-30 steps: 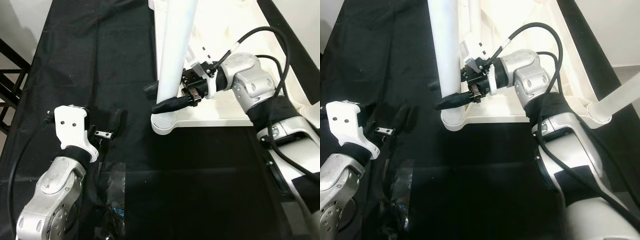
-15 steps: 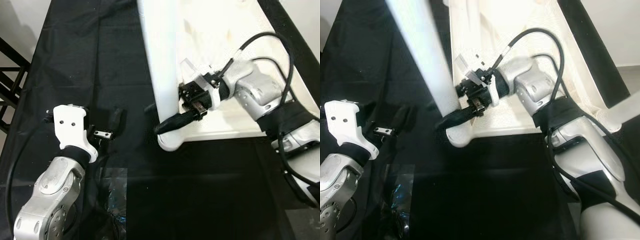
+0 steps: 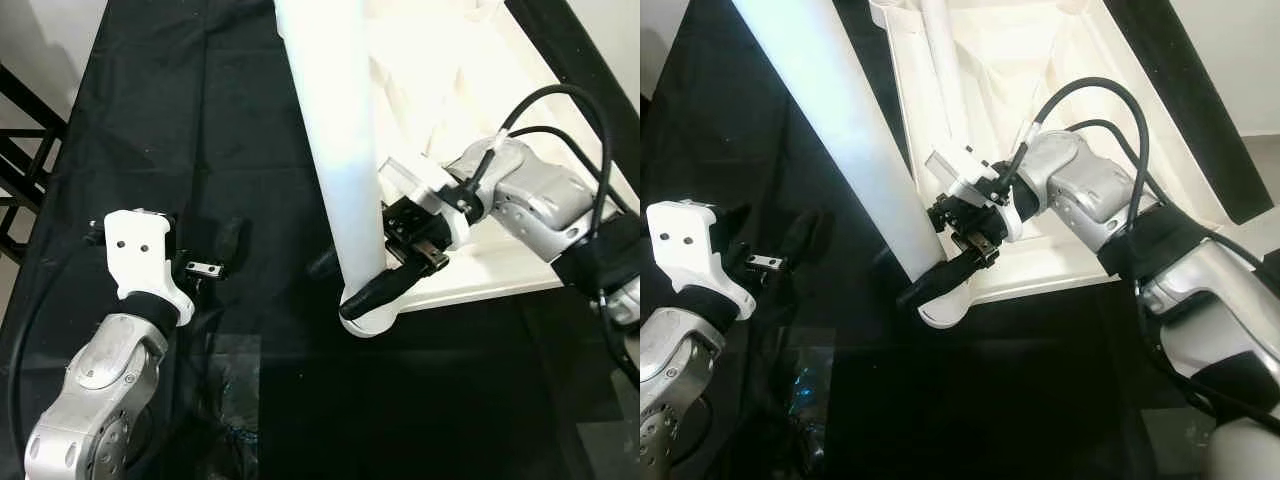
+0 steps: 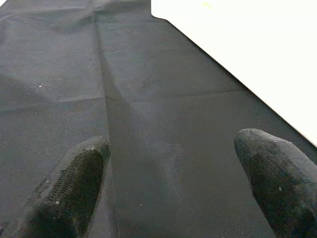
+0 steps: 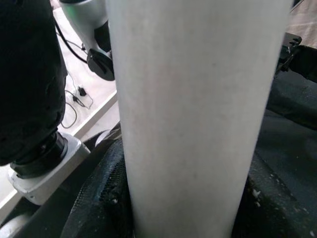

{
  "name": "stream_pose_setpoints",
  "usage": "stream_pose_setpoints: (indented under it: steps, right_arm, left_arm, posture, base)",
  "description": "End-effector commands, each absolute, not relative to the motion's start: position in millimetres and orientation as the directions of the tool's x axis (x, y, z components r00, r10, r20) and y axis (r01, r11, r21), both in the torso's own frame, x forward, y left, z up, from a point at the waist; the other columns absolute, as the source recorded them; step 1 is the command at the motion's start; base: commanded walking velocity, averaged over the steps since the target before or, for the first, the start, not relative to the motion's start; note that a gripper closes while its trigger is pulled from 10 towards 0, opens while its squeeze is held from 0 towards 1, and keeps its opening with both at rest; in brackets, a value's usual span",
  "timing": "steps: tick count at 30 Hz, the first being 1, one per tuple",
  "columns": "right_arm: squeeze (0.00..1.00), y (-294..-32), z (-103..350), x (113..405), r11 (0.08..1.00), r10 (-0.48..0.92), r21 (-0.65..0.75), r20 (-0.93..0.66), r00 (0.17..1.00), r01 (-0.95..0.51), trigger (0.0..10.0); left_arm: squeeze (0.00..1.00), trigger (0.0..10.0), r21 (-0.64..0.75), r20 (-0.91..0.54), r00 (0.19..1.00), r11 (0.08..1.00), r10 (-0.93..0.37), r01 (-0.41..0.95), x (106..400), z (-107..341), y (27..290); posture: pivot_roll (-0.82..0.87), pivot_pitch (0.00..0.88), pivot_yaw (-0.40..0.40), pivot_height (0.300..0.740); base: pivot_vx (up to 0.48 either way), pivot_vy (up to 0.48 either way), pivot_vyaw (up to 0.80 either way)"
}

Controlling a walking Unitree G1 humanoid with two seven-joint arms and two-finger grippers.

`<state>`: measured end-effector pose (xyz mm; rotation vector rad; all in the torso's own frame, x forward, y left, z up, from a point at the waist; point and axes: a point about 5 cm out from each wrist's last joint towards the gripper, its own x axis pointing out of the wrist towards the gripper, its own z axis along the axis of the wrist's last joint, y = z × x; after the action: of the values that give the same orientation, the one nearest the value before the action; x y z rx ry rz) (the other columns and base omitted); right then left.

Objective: Building children table

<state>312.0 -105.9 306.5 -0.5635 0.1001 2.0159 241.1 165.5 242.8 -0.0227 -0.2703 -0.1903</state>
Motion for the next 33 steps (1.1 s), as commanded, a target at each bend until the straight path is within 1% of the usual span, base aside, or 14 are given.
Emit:
stream_pose_setpoints:
  steps: [1, 3, 5, 7, 10, 15, 18, 19, 20, 21, 24, 26, 31, 33]
  right_arm:
    - [0.0, -111, 262, 316, -0.487, 0.748, -0.042, -0.536, -0.392, -0.872, 10.0]
    - [0.0, -110, 264, 326, -0.465, 0.78, -0.183, -0.547, -0.304, -0.866, 10.0]
    - [0.0, -110, 264, 326, -0.465, 0.78, -0.183, -0.547, -0.304, -0.866, 10.0]
    - [0.0, -117, 267, 322, -0.396, 0.838, -0.274, -0.497, -0.223, -0.876, 10.0]
    - [0.0, -120, 267, 317, -0.361, 0.859, -0.283, -0.472, -0.199, -0.889, 10.0]
    - [0.0, -141, 255, 286, -0.178, 0.926, -0.269, -0.371, -0.068, -0.947, 10.0]
    - [0.0, -143, 252, 283, -0.147, 0.933, -0.264, -0.358, -0.045, -0.953, 10.0]
    - [0.0, -142, 243, 280, -0.055, 0.947, -0.264, -0.318, 0.033, -0.963, 10.0]
    - [0.0, -142, 243, 280, -0.055, 0.947, -0.264, -0.318, 0.033, -0.963, 10.0]
    - [0.0, -141, 233, 277, 0.052, 0.956, -0.254, -0.268, 0.122, -0.966, 10.0]
    - [0.0, -140, 227, 274, 0.129, 0.954, -0.25, -0.233, 0.189, -0.96, 10.0]
    - [0.0, -139, 220, 271, 0.31, 0.929, -0.212, -0.14, 0.343, -0.927, 10.0]
    - [0.0, -140, 218, 275, 0.491, 0.865, -0.142, -0.038, 0.5, -0.86, 10.0]
    - [0.0, -141, 217, 275, 0.515, 0.852, -0.125, -0.031, 0.522, -0.848, 10.0]
  left_arm:
    - [0.0, 10.0, 0.011, 0.255, 0.949, 0.982, -0.185, 0.189, 239, 241, 167]
    - [0.0, 10.0, 0.014, 0.26, 0.949, 0.983, -0.181, 0.183, 241, 242, 168]
    - [0.0, 10.0, 0.014, 0.26, 0.949, 0.983, -0.181, 0.183, 241, 242, 168]
    - [0.0, 10.0, 0.015, 0.263, 0.948, 0.984, -0.177, 0.18, 242, 242, 168]
    - [0.0, 10.0, 0.015, 0.264, 0.948, 0.984, -0.178, 0.18, 243, 241, 168]
    - [0.0, 10.0, 0.011, 0.272, 0.945, 0.983, -0.179, 0.183, 245, 241, 167]
    - [0.0, 10.0, 0.011, 0.272, 0.945, 0.983, -0.18, 0.184, 246, 241, 167]
    - [0.0, 10.0, 0.013, 0.276, 0.943, 0.982, -0.184, 0.188, 248, 242, 167]
    - [0.0, 10.0, 0.013, 0.276, 0.943, 0.982, -0.184, 0.188, 248, 242, 167]
    - [0.0, 10.0, 0.016, 0.281, 0.941, 0.981, -0.189, 0.192, 249, 243, 167]
    - [0.0, 10.0, 0.017, 0.284, 0.939, 0.981, -0.191, 0.195, 251, 244, 167]
    - [0.0, 10.0, 0.023, 0.287, 0.936, 0.979, -0.201, 0.203, 254, 246, 168]
    - [0.0, 10.0, 0.031, 0.291, 0.932, 0.976, -0.217, 0.217, 257, 247, 166]
    - [0.0, 10.0, 0.033, 0.293, 0.931, 0.975, -0.219, 0.219, 258, 248, 166]
  posture:
    - [0.07, 0.44, -0.039, 0.74]
    - [0.06, 0.431, -0.047, 0.74]
    - [0.06, 0.431, -0.047, 0.74]
    - [0.04, 0.424, -0.061, 0.74]
    - [0.03, 0.42, -0.068, 0.74]
    - [0.01, 0.408, -0.068, 0.74]
    - [0.01, 0.401, -0.062, 0.74]
    - [0.0, 0.389, -0.05, 0.74]
    - [0.0, 0.389, -0.05, 0.74]
    - [0.0, 0.386, -0.042, 0.74]
    - [0.0, 0.384, -0.039, 0.74]
    - [0.0, 0.376, -0.011, 0.74]
    - [0.0, 0.368, 0.001, 0.74]
    - [0.0, 0.366, 0.006, 0.74]
  base:
    - [0.0, 0.0, 0.0]
    - [0.0, 0.0, 0.0]
    - [0.0, 0.0, 0.0]
    - [0.0, 0.0, 0.0]
    - [0.0, 0.0, 0.0]
    - [0.0, 0.0, 0.0]
    - [0.0, 0.0, 0.0]
    - [0.0, 0.0, 0.0]
    - [0.0, 0.0, 0.0]
    - [0.0, 0.0, 0.0]
    - [0.0, 0.0, 0.0]
    - [0.0, 0.0, 0.0]
    - [0.0, 0.0, 0.0]
    - [0.0, 0.0, 0.0]
